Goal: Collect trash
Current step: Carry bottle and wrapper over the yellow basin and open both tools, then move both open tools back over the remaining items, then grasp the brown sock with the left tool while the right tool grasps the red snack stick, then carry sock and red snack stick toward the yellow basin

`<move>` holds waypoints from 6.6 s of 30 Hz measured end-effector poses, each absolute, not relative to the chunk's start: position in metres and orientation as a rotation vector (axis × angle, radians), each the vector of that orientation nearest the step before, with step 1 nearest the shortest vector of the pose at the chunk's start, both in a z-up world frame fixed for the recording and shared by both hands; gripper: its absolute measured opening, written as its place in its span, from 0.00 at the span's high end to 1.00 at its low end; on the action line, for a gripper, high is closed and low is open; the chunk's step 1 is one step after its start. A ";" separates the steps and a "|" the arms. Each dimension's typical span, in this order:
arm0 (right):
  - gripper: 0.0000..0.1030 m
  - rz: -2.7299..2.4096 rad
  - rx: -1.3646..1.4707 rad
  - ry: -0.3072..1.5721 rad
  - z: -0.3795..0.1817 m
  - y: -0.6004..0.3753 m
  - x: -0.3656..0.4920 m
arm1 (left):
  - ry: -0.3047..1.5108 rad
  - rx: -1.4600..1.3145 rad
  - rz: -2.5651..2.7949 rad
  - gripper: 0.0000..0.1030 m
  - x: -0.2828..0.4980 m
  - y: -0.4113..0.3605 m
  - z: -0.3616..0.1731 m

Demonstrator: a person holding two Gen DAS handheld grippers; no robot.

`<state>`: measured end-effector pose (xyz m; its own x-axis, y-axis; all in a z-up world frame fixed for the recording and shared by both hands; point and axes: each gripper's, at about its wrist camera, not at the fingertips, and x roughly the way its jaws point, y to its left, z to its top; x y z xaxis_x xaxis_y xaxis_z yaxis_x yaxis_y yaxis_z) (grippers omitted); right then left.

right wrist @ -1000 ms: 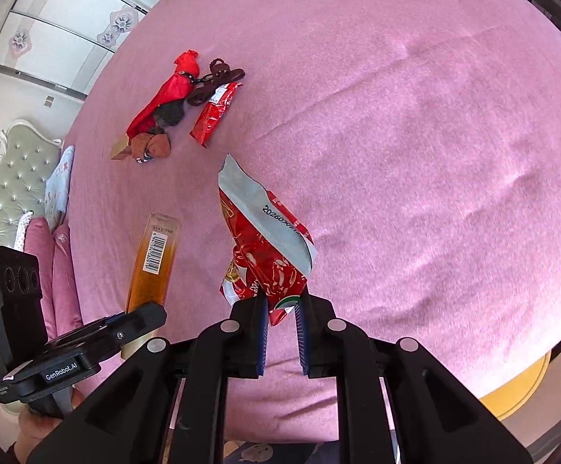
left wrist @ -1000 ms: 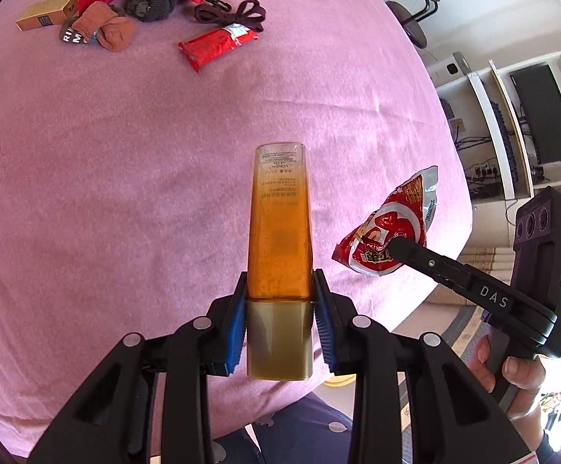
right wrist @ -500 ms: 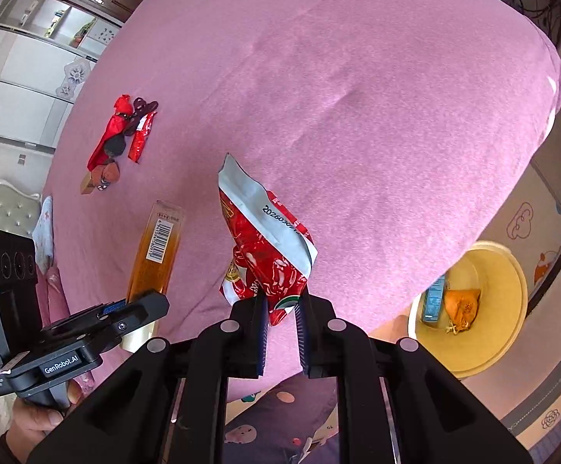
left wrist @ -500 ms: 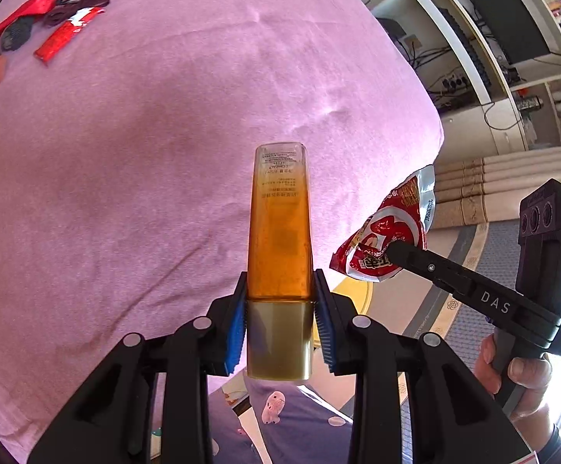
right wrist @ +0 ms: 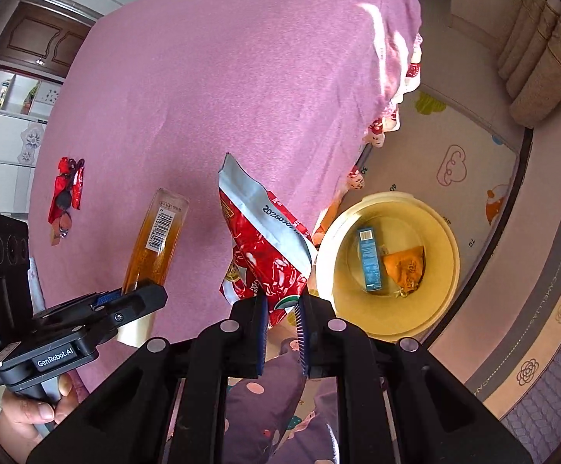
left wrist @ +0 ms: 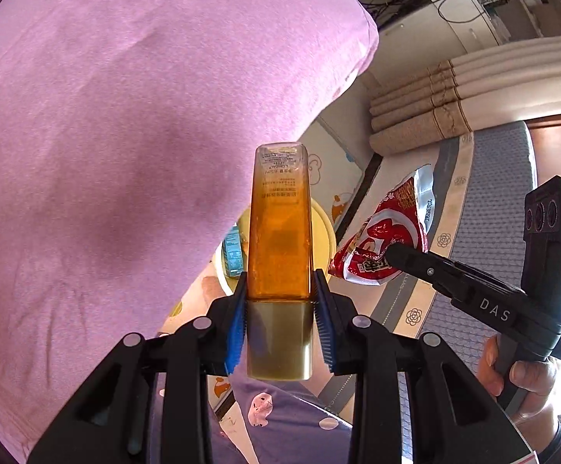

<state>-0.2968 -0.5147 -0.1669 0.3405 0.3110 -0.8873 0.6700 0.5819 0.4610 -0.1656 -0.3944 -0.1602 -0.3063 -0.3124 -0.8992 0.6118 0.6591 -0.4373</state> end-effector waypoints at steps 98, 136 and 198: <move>0.61 0.244 0.537 1.329 -0.108 -0.208 0.136 | 1.391 -0.396 -0.180 0.30 0.131 0.008 -0.130; 0.69 0.314 0.572 1.429 -0.196 -0.168 0.242 | 1.486 -0.527 0.092 0.44 0.289 0.045 -0.227; 0.69 0.025 0.782 1.320 -0.138 -0.354 -0.141 | 1.654 0.002 -0.712 0.90 -0.079 -0.195 -0.155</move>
<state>-0.1411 -0.3545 -0.1377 0.2870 0.4389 -0.8515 0.4060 0.7494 0.5231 -0.0787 -0.1946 -0.1549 -0.2285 -0.3837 -0.8947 0.3864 0.8078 -0.4452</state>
